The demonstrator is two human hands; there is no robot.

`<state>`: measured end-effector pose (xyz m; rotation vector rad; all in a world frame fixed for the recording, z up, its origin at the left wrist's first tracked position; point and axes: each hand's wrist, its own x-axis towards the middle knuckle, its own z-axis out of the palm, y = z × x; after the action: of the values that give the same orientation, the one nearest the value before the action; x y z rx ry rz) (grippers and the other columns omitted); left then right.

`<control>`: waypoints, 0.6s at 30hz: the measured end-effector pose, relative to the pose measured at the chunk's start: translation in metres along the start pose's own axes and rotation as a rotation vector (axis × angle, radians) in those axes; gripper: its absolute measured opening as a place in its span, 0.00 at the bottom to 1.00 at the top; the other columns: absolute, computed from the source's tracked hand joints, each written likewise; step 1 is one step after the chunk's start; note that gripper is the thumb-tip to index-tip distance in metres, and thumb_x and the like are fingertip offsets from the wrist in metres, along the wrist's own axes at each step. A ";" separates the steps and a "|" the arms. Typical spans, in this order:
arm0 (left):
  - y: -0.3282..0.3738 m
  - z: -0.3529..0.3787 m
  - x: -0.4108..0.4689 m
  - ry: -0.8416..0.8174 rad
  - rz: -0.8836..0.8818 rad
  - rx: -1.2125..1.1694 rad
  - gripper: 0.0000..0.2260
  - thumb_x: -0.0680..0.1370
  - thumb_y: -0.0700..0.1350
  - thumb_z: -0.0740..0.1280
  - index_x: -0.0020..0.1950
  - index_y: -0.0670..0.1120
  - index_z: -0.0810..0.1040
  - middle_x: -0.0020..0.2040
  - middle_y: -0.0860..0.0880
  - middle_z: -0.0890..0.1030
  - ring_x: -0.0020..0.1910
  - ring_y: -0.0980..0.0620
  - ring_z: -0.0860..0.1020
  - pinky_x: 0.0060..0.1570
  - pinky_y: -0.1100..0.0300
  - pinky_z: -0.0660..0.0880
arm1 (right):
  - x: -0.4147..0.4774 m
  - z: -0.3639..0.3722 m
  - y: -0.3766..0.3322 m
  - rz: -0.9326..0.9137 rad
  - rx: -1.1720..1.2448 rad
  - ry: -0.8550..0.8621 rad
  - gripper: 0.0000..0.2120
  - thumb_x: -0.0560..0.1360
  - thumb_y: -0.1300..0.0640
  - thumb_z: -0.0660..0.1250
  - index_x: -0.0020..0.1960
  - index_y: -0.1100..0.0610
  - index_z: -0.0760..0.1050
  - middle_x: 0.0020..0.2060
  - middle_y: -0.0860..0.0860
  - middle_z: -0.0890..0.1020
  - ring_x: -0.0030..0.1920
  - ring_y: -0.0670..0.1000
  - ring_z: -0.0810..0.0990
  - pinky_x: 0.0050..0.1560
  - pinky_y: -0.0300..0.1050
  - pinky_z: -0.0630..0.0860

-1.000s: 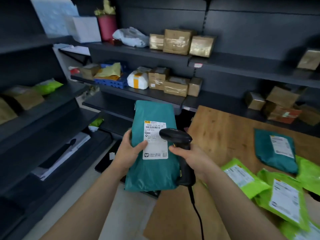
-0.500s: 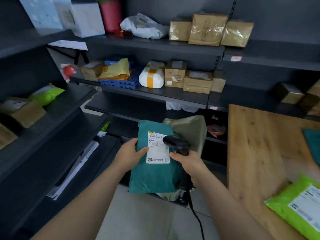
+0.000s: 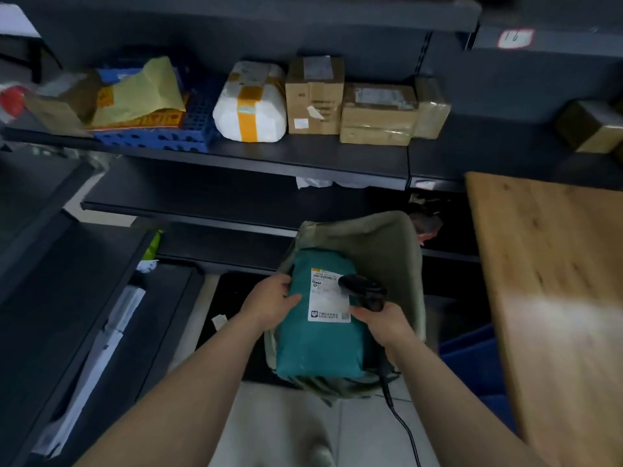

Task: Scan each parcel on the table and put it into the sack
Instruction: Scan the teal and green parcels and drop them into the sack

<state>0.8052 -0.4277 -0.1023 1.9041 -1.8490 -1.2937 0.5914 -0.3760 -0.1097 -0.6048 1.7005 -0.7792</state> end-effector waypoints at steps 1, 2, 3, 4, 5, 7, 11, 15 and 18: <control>-0.006 0.000 0.015 -0.014 -0.014 0.016 0.15 0.77 0.46 0.67 0.62 0.44 0.77 0.57 0.46 0.82 0.51 0.50 0.80 0.52 0.58 0.75 | 0.014 0.003 0.003 0.019 0.000 0.019 0.06 0.72 0.62 0.74 0.46 0.59 0.78 0.37 0.51 0.80 0.37 0.49 0.78 0.31 0.39 0.73; -0.013 0.000 0.030 -0.018 -0.023 0.052 0.15 0.78 0.47 0.67 0.63 0.44 0.76 0.58 0.45 0.81 0.54 0.48 0.79 0.54 0.56 0.75 | 0.028 0.006 0.007 0.037 -0.004 0.040 0.06 0.72 0.62 0.74 0.46 0.60 0.77 0.37 0.51 0.80 0.36 0.49 0.77 0.30 0.38 0.73; -0.021 0.001 0.045 -0.021 -0.033 0.108 0.15 0.78 0.48 0.66 0.63 0.45 0.76 0.59 0.45 0.80 0.56 0.47 0.78 0.56 0.53 0.75 | 0.041 0.008 0.012 0.053 -0.009 0.066 0.06 0.72 0.62 0.74 0.46 0.59 0.77 0.36 0.50 0.80 0.35 0.48 0.77 0.29 0.37 0.72; -0.028 0.002 0.061 -0.027 -0.050 0.169 0.16 0.78 0.49 0.65 0.64 0.46 0.75 0.59 0.44 0.78 0.57 0.45 0.77 0.57 0.50 0.75 | 0.055 0.011 0.017 0.067 -0.011 0.090 0.06 0.72 0.63 0.74 0.45 0.59 0.76 0.35 0.50 0.79 0.35 0.48 0.77 0.28 0.36 0.72; -0.036 0.003 0.076 -0.041 -0.081 0.224 0.18 0.77 0.51 0.65 0.65 0.46 0.74 0.60 0.44 0.77 0.58 0.43 0.76 0.57 0.48 0.75 | 0.067 0.014 0.023 0.083 -0.012 0.113 0.07 0.72 0.63 0.74 0.45 0.59 0.76 0.36 0.50 0.79 0.35 0.48 0.77 0.28 0.36 0.73; -0.048 0.009 0.103 -0.081 -0.147 0.272 0.22 0.76 0.54 0.67 0.66 0.44 0.71 0.61 0.43 0.76 0.59 0.42 0.76 0.57 0.47 0.76 | 0.092 0.019 0.037 0.109 -0.014 0.148 0.07 0.72 0.63 0.74 0.48 0.59 0.76 0.37 0.51 0.80 0.37 0.50 0.78 0.37 0.42 0.76; -0.072 0.028 0.139 -0.168 -0.193 0.247 0.22 0.73 0.53 0.72 0.61 0.43 0.74 0.57 0.45 0.79 0.54 0.45 0.79 0.53 0.51 0.78 | 0.132 0.032 0.061 0.142 0.002 0.184 0.09 0.72 0.63 0.74 0.49 0.57 0.76 0.41 0.52 0.80 0.40 0.52 0.80 0.48 0.49 0.78; -0.091 0.039 0.155 -0.088 -0.082 0.253 0.08 0.76 0.43 0.70 0.38 0.49 0.73 0.40 0.50 0.80 0.39 0.51 0.78 0.33 0.62 0.70 | 0.156 0.046 0.077 0.179 0.046 0.194 0.10 0.71 0.63 0.74 0.49 0.56 0.75 0.42 0.52 0.81 0.42 0.53 0.81 0.46 0.49 0.79; -0.095 0.034 0.151 0.014 0.024 0.292 0.16 0.77 0.43 0.69 0.33 0.50 0.66 0.33 0.53 0.72 0.31 0.57 0.72 0.27 0.65 0.62 | 0.166 0.054 0.082 0.199 0.089 0.192 0.09 0.72 0.65 0.73 0.48 0.57 0.76 0.39 0.51 0.81 0.37 0.49 0.80 0.35 0.42 0.77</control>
<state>0.8266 -0.5272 -0.2531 2.0124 -2.1463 -1.0471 0.6016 -0.4552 -0.2857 -0.3008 1.8574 -0.7842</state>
